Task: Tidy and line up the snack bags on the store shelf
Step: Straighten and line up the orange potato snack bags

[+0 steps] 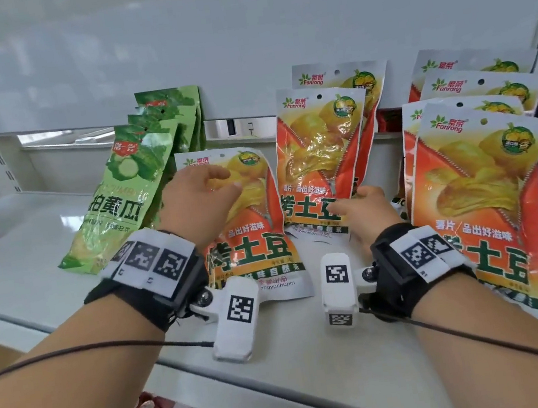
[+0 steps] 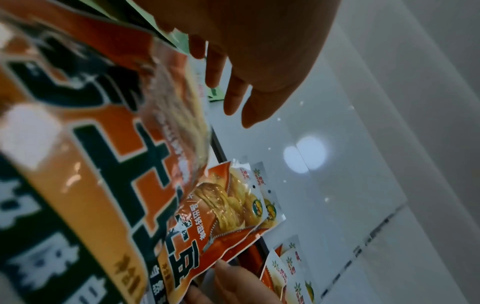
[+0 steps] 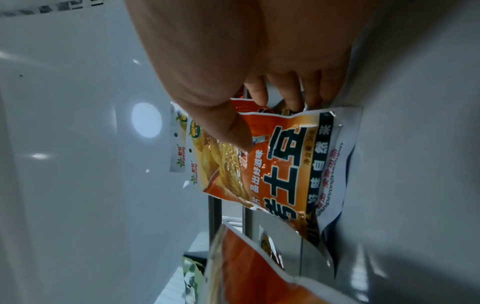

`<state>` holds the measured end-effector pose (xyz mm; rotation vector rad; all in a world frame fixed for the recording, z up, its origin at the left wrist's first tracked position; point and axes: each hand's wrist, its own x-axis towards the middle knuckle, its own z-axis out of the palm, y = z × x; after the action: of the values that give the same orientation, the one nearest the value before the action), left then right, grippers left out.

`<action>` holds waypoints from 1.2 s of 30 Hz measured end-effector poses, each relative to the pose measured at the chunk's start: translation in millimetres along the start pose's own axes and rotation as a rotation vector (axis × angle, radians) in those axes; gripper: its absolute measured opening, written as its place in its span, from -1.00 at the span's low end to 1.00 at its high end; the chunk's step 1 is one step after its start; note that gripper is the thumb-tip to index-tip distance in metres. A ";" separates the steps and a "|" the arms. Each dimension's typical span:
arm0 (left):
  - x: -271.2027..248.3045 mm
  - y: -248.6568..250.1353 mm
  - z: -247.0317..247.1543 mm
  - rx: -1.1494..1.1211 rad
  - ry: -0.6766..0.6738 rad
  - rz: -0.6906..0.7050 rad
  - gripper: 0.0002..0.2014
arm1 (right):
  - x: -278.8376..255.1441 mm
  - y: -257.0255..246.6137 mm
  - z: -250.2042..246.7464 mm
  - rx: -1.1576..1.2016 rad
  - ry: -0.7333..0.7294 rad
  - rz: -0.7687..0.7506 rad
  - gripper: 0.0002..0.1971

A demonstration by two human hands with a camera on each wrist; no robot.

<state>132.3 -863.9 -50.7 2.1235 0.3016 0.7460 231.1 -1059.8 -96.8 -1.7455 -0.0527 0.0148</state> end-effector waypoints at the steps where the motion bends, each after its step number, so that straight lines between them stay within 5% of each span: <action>1: 0.2 3.8 1.3 0.021 -0.015 0.022 -0.73 | 0.4 0.2 0.6 -0.009 -0.004 0.007 -0.33; 5: 9.5 10.6 11.1 -0.041 -0.106 0.051 -0.88 | -1.5 0.9 2.4 0.004 -0.002 0.030 -0.32; 8: 16.9 13.4 19.9 -0.093 -0.242 0.076 -0.92 | -3.2 1.3 6.0 0.045 -0.037 0.005 -0.75; 11: 22.0 15.3 32.5 -0.148 -0.388 0.067 -0.91 | -4.5 0.7 8.6 0.016 -0.013 -0.045 -0.81; 20: 48.1 10.5 68.8 -0.335 -0.484 -0.091 -0.15 | -8.0 -10.8 -14.9 0.144 0.293 -0.264 -0.77; 24: 51.7 8.6 78.7 -0.449 -0.634 -0.024 -0.44 | -13.9 -12.1 -17.6 0.186 0.317 -0.363 -0.80; 28: 54.6 7.6 82.6 -0.623 -0.538 -0.075 -0.79 | -18.2 -15.9 -22.1 0.189 0.187 -0.457 -0.90; 31: 54.9 5.0 84.4 -0.759 -0.520 -0.135 -0.92 | -18.3 -11.4 -22.7 0.041 0.073 -0.352 -0.55; 36: 59.2 -0.6 91.2 -0.816 -0.521 -0.126 -0.91 | -21.4 -7.2 -18.1 -0.256 0.094 -0.286 -0.41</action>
<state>234.7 -895.3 -69.8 1.4207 -0.1407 0.1584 210.2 -1077.3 -86.9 -1.9768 -0.2439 -0.2946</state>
